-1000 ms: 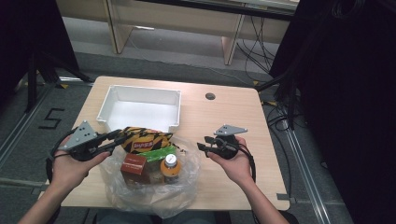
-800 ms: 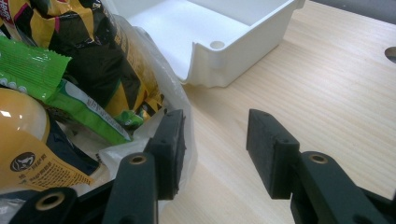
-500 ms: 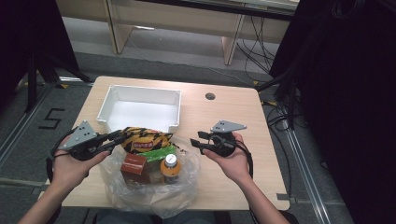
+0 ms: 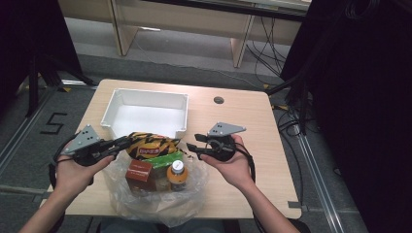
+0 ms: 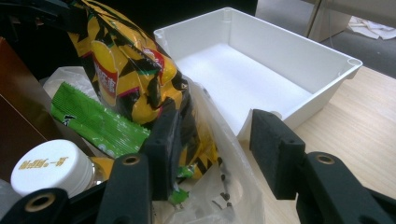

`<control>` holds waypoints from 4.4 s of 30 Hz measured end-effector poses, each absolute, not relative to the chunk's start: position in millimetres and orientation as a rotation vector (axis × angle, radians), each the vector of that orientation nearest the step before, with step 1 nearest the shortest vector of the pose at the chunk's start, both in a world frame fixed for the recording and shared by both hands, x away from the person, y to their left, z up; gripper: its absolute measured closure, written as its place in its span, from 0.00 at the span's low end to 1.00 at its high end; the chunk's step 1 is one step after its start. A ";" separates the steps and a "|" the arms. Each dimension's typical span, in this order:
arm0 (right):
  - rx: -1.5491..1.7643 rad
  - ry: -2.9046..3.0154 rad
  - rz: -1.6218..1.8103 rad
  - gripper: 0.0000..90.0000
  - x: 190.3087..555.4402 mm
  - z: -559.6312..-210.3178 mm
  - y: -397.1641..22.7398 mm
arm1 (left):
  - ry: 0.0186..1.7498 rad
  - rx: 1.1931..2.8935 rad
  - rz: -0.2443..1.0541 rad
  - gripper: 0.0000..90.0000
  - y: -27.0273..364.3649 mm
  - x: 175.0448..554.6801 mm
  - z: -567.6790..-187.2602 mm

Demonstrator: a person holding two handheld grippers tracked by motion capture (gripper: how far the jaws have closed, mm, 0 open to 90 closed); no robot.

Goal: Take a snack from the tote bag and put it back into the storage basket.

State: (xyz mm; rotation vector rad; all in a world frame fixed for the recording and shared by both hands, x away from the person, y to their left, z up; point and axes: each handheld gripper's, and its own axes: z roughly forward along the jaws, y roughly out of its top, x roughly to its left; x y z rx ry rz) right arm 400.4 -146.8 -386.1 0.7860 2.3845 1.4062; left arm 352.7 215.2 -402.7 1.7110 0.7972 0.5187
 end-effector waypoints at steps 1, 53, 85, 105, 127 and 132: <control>0.786 2.385 1.406 0.60 400.4 -386.1 -146.8 | 0.797 1.711 0.519 0.92 215.2 352.7 -402.7; 0.935 2.465 1.280 0.61 404.4 -430.2 -161.5 | 0.773 1.374 0.447 0.99 229.7 361.5 -316.6; 0.928 2.454 1.286 0.61 403.7 -429.7 -161.7 | 0.746 1.330 0.493 0.99 234.5 396.1 -286.3; 0.943 2.432 1.308 0.59 399.3 -423.2 -166.6 | 0.787 1.336 0.472 0.99 246.5 458.7 -308.1; 0.920 2.438 1.307 0.59 397.0 -421.7 -166.8 | 0.833 1.378 0.478 0.99 250.0 519.4 -341.1; 0.911 2.441 1.296 0.59 398.0 -422.5 -166.7 | 0.858 1.375 0.463 0.99 252.3 532.1 -349.1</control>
